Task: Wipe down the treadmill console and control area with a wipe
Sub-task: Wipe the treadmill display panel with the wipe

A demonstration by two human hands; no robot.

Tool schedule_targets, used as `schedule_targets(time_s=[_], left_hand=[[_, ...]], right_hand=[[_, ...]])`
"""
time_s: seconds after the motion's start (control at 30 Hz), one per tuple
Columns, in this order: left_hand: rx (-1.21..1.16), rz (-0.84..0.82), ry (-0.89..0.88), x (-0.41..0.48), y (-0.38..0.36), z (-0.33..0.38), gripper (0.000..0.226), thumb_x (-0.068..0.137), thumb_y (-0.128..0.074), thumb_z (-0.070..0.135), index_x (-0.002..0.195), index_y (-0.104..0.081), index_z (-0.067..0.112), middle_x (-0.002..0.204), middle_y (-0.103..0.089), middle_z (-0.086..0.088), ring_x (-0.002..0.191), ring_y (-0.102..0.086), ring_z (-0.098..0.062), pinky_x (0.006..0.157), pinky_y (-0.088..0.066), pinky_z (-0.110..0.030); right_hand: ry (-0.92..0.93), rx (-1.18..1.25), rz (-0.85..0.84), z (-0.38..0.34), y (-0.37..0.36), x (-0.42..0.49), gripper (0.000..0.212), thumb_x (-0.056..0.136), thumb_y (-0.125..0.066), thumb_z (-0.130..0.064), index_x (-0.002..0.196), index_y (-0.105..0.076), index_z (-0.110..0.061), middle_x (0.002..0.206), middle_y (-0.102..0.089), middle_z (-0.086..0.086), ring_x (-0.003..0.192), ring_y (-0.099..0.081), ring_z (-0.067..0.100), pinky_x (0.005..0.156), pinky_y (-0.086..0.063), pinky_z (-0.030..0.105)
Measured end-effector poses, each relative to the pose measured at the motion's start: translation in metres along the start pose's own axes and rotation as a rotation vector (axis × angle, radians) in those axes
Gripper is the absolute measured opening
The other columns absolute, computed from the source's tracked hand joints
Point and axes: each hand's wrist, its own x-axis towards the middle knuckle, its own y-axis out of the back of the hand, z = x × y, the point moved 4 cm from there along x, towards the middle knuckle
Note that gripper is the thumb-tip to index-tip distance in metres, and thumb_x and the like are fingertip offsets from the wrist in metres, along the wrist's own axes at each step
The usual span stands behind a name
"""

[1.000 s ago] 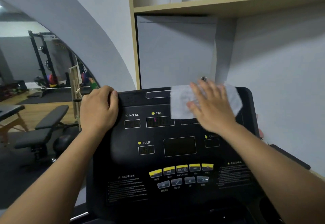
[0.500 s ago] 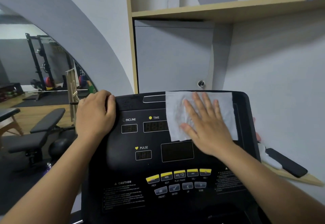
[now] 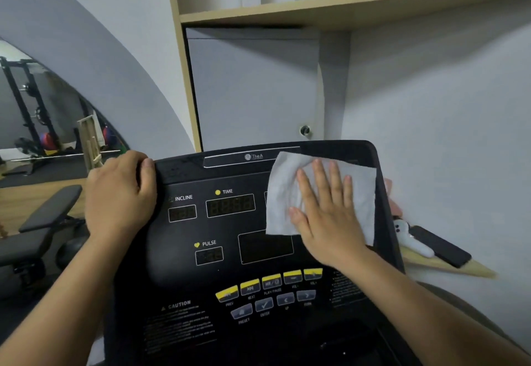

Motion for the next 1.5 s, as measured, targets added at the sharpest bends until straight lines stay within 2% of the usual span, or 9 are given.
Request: schedule_targets(time_s=[0.17,0.3,0.37,0.53,0.73,0.97,1.1,1.33,1.5], left_hand=[[-0.014,0.013,0.009,0.000,0.000,-0.002,0.037,0.095,-0.036,0.032,0.097,-0.062,0.005,0.088,-0.065,-0.023,0.085,-0.056,-0.043,0.080,-0.037,-0.048],[-0.015,0.010,0.024,-0.002,0.002,0.002,0.035,0.096,-0.038,0.030,0.099,-0.062,0.005,0.090,-0.064,-0.025,0.086,-0.055,-0.045,0.081,-0.038,-0.050],[-0.013,0.005,0.037,-0.002,0.002,0.001,0.034,0.096,-0.039,0.030,0.099,-0.062,0.006,0.091,-0.064,-0.025,0.086,-0.055,-0.045,0.081,-0.038,-0.050],[0.037,-0.008,0.059,-0.001,0.000,-0.002,0.038,0.096,-0.036,0.035,0.101,-0.062,0.008,0.093,-0.064,-0.027,0.088,-0.056,-0.048,0.079,-0.039,-0.050],[0.026,-0.030,0.074,-0.003,0.005,0.004,0.026,0.100,-0.045,0.024,0.102,-0.063,0.005,0.096,-0.065,-0.027,0.089,-0.056,-0.048,0.081,-0.039,-0.051],[-0.053,-0.024,0.065,-0.002,0.003,-0.003,0.032,0.097,-0.038,0.037,0.101,-0.059,0.014,0.093,-0.064,-0.025,0.085,-0.057,-0.047,0.081,-0.047,-0.056],[-0.120,0.019,0.074,-0.001,-0.006,-0.012,0.028,0.098,-0.037,0.040,0.098,-0.055,0.018,0.091,-0.064,-0.023,0.085,-0.059,-0.045,0.082,-0.048,-0.059],[-0.191,0.044,0.109,0.001,-0.023,-0.033,0.039,0.099,-0.032,0.053,0.106,-0.050,0.020,0.098,-0.061,-0.019,0.095,-0.058,-0.042,0.090,-0.045,-0.059],[-0.204,0.038,0.091,0.003,-0.028,-0.037,0.045,0.098,-0.031,0.057,0.111,-0.047,0.018,0.097,-0.060,-0.018,0.095,-0.057,-0.043,0.090,-0.046,-0.059]], right_hand=[[-0.045,-0.003,0.013,0.044,0.008,0.025,0.073,0.091,0.000,-0.067,0.151,0.020,-0.030,0.157,0.031,0.003,0.143,0.031,0.024,0.118,0.011,0.051],[-0.191,0.116,0.053,0.075,0.022,0.063,0.072,0.094,-0.011,-0.064,0.154,-0.005,-0.025,0.163,0.001,0.005,0.149,0.008,0.028,0.119,0.003,0.051],[-0.215,0.168,0.062,0.076,0.021,0.064,0.068,0.097,-0.015,-0.060,0.154,-0.009,-0.023,0.163,-0.003,0.006,0.148,0.005,0.029,0.119,0.001,0.052],[-0.160,0.091,0.061,0.047,-0.001,0.003,0.068,0.097,-0.007,-0.056,0.153,0.014,-0.023,0.161,0.021,0.008,0.145,0.024,0.030,0.118,0.009,0.051],[-0.098,0.019,-0.020,0.054,-0.013,-0.024,0.071,0.095,-0.007,-0.064,0.152,0.016,-0.029,0.159,0.026,0.004,0.144,0.029,0.026,0.118,0.011,0.051],[-0.285,0.255,0.069,0.080,0.016,0.045,0.067,0.098,-0.021,-0.057,0.154,0.001,-0.028,0.163,0.008,0.005,0.148,0.006,0.033,0.118,-0.008,0.054],[-0.257,0.122,0.065,0.058,-0.002,-0.003,0.067,0.096,-0.005,-0.057,0.154,0.009,-0.026,0.162,0.015,0.009,0.147,0.015,0.036,0.118,0.002,0.055],[-0.175,0.088,-0.041,0.061,-0.019,-0.038,0.069,0.095,-0.005,-0.062,0.152,0.017,-0.030,0.160,0.024,0.005,0.144,0.027,0.029,0.118,0.005,0.055],[-0.309,0.313,0.011,0.087,0.011,0.029,0.067,0.099,-0.020,-0.054,0.153,0.010,-0.027,0.161,0.020,0.004,0.148,0.009,0.033,0.117,-0.009,0.055]])
